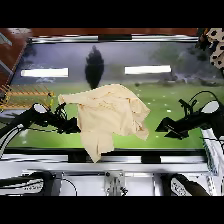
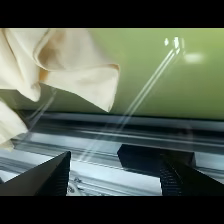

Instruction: Fold the shirts.

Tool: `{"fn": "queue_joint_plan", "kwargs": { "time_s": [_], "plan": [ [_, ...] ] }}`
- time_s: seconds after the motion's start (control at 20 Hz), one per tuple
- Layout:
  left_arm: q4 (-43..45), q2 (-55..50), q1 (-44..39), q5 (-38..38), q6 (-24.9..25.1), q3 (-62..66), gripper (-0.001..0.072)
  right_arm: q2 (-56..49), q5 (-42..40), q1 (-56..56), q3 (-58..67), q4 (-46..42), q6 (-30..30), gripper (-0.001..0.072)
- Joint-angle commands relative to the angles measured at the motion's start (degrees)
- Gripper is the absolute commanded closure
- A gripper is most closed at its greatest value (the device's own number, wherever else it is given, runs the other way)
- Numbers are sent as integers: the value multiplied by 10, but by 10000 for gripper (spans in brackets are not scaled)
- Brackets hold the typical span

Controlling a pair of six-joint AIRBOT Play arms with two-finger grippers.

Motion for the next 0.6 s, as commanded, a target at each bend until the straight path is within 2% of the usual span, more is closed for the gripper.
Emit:
{"fn": "queue_joint_plan", "kwargs": {
  "time_s": [0.0, 0.15, 0.3, 0.45, 0.5, 0.55],
  "plan": [
    [-9, -3, -7, 9, 1, 21, 676, 1, -49, 0, -68, 17, 5, 51],
    [-3, 3, -7, -7, 19, 53, 677, 1, -123, 12, -130, 67, 7, 53],
    [42, 4, -7, -41, 18, 69, 677, 0, -222, 85, -152, 66, 38, 53],
    [53, 13, -7, -61, 24, 70, 677, -12, -280, 124, -152, 68, 61, 61],
    [53, 18, -7, -61, 28, 70, 677, -21, -290, 124, -152, 76, 65, 74],
    [53, 24, -7, -60, 30, 70, 677, -31, -300, 124, -152, 94, 64, 142]
  ]
}}
